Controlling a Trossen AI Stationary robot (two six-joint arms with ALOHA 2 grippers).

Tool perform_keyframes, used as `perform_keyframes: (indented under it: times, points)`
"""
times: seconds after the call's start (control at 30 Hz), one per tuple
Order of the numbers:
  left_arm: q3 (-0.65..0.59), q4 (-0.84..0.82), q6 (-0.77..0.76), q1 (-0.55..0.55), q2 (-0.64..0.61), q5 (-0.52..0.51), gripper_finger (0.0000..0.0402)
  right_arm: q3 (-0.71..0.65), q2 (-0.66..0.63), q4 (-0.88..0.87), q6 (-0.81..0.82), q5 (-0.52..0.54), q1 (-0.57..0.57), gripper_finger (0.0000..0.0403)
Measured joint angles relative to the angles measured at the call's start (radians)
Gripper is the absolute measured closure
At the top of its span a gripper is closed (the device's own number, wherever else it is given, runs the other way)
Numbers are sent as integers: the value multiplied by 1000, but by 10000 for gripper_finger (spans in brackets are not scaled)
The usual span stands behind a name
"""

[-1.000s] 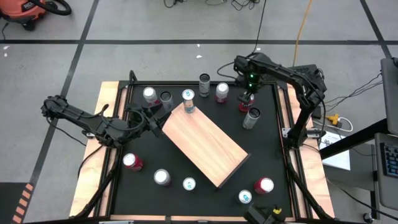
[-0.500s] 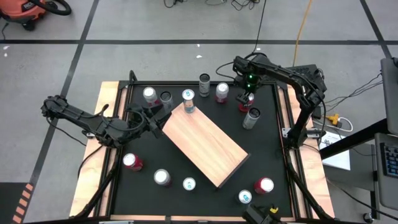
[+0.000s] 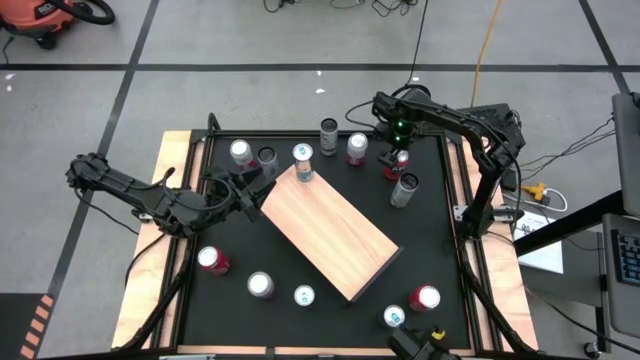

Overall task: Place canned beverage on shelf
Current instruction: Put the top red soda can on the shelf

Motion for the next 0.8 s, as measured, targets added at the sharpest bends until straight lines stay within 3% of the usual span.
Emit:
perform_keyframes:
  times: [0.63,0.8]
  points:
    - [0,-24,-4,0,0,0,84,0,20,1,2,7,0,12]
    - [0,-23,-5,0,0,0,84,0,28,7,12,8,0,40]
